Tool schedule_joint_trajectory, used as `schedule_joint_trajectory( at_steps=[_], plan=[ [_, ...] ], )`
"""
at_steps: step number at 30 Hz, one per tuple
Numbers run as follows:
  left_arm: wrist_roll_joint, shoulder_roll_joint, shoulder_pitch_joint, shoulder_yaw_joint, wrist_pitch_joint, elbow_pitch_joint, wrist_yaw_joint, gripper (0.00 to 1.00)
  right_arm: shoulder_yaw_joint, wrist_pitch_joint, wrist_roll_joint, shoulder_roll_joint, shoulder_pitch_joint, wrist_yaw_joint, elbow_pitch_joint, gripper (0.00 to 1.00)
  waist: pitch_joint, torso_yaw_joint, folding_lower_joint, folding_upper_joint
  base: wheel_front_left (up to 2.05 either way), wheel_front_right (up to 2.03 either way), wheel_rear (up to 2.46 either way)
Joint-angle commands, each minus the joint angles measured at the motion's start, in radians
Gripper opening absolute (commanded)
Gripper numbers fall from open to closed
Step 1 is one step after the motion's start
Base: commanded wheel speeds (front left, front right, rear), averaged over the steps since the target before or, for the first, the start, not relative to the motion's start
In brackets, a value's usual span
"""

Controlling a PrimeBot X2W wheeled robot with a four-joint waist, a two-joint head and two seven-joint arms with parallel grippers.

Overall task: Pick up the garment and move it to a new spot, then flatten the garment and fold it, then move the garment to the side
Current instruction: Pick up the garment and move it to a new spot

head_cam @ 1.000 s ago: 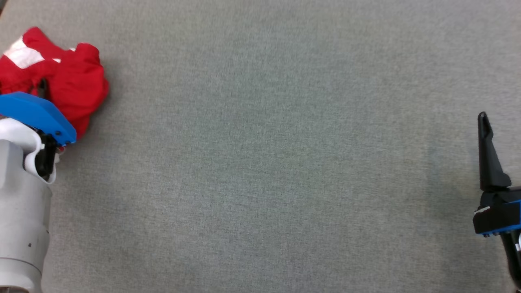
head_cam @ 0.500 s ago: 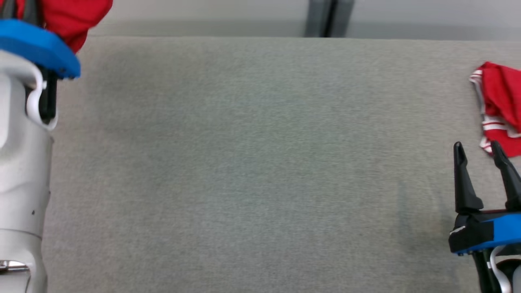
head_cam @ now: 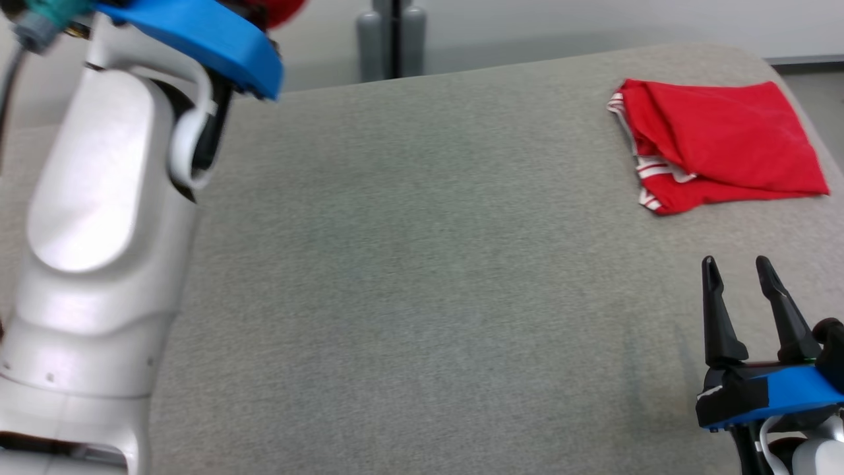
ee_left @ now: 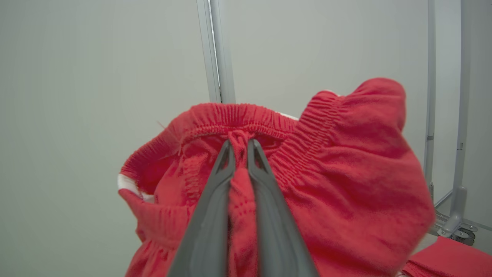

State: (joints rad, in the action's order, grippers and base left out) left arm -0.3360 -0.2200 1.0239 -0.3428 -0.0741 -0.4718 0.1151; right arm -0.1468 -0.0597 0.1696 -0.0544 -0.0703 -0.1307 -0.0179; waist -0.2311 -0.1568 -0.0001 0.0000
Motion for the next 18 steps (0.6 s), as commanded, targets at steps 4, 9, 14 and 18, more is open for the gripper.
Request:
schedule_joint_trajectory(
  at_steps=[4,9,14,18],
  plan=[
    [-0.003,0.029,-0.070,-0.045,0.031,0.067,-0.005,0.00,0.007,-0.024,0.015,0.004,0.005,0.000,0.025,1.00,0.009,-0.051,0.0001,0.0000,0.00,0.00,0.00],
    [-0.006,0.056,-0.176,-0.093,0.046,0.075,-0.007,0.00,0.019,-0.042,0.031,0.004,-0.008,0.000,0.052,1.00,0.006,-0.075,0.0001,0.0000,0.00,0.00,0.00],
    [-0.015,0.068,-0.290,-0.130,0.042,0.050,-0.016,0.00,0.025,-0.053,0.037,0.004,-0.023,0.000,0.064,1.00,-0.001,-0.083,0.0001,0.0000,0.00,0.00,0.00],
    [-0.019,0.079,-0.374,-0.156,0.024,0.011,-0.018,0.00,0.025,-0.058,0.038,0.004,-0.025,0.000,0.071,1.00,-0.007,-0.082,0.0001,0.0000,0.00,0.00,0.00]
  ],
)
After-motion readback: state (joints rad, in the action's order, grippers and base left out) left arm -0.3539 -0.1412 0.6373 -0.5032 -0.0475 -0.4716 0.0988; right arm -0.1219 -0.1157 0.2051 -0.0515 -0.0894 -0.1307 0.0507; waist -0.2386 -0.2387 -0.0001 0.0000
